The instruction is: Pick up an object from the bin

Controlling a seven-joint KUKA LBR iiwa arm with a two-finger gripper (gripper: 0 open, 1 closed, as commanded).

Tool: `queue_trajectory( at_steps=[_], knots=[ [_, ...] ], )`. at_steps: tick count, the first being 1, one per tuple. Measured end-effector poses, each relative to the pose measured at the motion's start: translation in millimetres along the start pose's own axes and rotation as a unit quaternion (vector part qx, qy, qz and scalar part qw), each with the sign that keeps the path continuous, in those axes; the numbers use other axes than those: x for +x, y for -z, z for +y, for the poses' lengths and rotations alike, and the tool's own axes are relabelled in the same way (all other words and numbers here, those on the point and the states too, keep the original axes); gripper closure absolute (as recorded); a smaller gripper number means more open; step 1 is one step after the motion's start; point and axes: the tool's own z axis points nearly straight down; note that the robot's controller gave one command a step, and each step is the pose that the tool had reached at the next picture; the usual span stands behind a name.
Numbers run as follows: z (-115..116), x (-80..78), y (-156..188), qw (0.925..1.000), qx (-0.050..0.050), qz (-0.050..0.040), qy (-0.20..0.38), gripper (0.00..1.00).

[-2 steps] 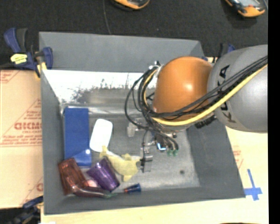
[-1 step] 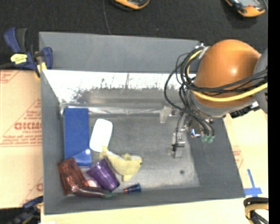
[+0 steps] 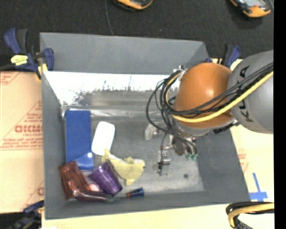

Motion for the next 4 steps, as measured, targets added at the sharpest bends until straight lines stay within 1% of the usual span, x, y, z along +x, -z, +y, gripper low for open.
queue_trajectory(
  at_steps=[1,2,3,4],
  knots=[
    [6,-14.8,-43,0.9977,0.000,-0.0078,-0.067,0.00],
    [49,10.3,-113,0.9996,0.000,-0.0014,-0.029,0.00],
    [35,1.2,-133,0.9694,0.005,-0.0116,0.245,1.00],
    [35,1.3,-133,0.9696,0.005,-0.0116,0.245,1.00]
  ],
)
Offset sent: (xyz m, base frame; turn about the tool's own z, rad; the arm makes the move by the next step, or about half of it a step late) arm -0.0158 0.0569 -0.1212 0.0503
